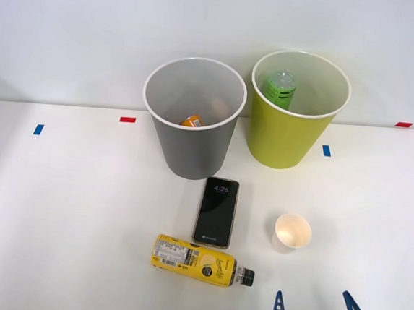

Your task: Put cans in the gray bin, plastic bottles in the light green bin

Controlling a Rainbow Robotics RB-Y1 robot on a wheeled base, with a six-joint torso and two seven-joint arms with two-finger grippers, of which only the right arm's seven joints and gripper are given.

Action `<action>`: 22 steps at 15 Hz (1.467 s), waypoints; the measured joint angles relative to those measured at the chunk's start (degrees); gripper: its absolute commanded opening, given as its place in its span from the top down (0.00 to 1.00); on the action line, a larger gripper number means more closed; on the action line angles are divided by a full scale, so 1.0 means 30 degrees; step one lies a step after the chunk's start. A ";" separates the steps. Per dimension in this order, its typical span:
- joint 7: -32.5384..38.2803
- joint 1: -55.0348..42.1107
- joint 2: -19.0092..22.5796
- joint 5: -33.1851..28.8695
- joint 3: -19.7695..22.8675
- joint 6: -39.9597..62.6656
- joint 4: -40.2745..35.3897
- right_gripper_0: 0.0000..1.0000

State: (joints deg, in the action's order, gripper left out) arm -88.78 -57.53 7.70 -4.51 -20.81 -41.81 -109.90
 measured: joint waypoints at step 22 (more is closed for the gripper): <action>-0.0345 -0.0044 0.0073 0.0129 0.0224 0.0134 0.0746 0.00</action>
State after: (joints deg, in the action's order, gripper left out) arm -89.82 -57.66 7.91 -4.13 -20.13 -41.41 -107.67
